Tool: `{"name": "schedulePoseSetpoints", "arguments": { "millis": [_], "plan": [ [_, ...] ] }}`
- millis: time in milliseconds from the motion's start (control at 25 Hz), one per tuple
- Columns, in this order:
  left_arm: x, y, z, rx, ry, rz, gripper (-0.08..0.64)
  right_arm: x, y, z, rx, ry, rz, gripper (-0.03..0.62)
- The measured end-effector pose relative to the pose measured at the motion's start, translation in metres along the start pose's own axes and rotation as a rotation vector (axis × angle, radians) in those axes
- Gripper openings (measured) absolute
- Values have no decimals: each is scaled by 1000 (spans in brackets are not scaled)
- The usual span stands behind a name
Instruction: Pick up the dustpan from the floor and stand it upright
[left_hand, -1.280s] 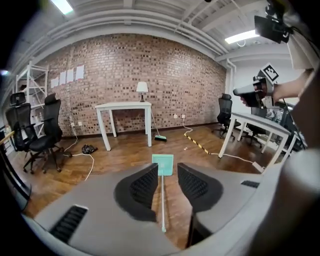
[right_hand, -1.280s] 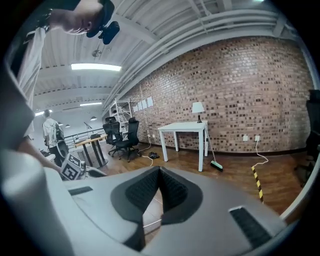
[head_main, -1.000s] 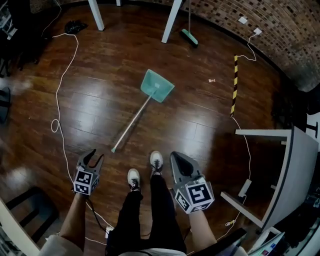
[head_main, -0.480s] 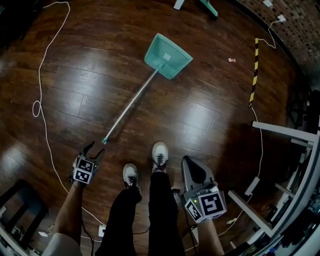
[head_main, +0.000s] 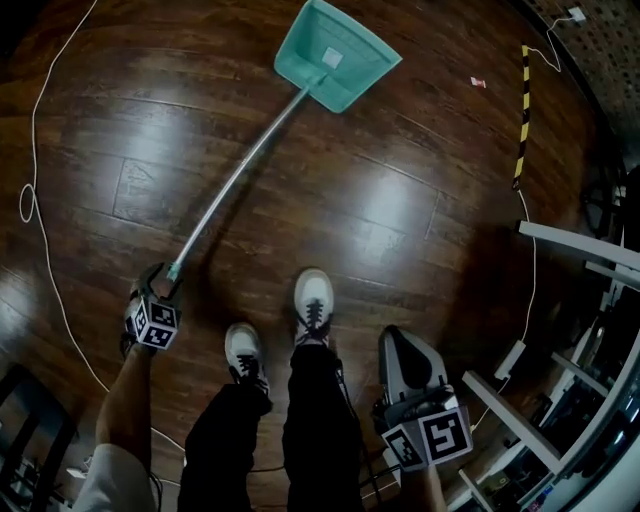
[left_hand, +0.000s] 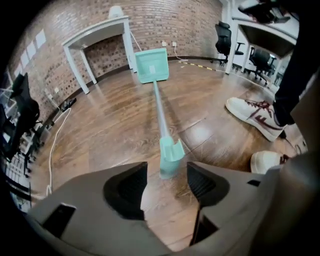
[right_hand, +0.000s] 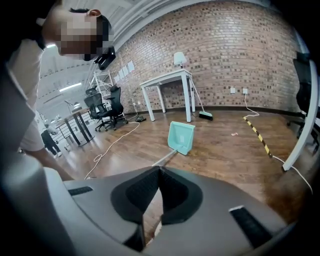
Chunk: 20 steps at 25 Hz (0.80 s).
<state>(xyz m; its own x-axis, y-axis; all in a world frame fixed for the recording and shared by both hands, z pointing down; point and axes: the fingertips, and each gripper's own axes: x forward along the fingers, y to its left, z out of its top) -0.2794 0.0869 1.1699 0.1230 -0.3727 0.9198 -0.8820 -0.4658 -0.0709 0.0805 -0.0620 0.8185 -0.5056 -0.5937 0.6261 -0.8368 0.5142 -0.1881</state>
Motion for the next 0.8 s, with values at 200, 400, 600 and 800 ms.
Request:
{"name": "schedulePoseSetpoints", "arguments": {
  "millis": [200, 400, 600, 800],
  "plan": [
    [29, -4, 5, -11, -53, 27, 257, -4, -13, -23, -10, 9, -15, -12],
    [40, 4, 8, -21, -21, 57, 149, -8, -19, -32, 11, 3, -24, -12],
    [28, -3, 15, -17, 4, 42, 137, -27, -20, -23, 29, -9, -48, -12],
    [-9, -16, 41, 5, 6, 20, 137, -57, -20, 2, 50, -11, -59, -12]
  ]
}}
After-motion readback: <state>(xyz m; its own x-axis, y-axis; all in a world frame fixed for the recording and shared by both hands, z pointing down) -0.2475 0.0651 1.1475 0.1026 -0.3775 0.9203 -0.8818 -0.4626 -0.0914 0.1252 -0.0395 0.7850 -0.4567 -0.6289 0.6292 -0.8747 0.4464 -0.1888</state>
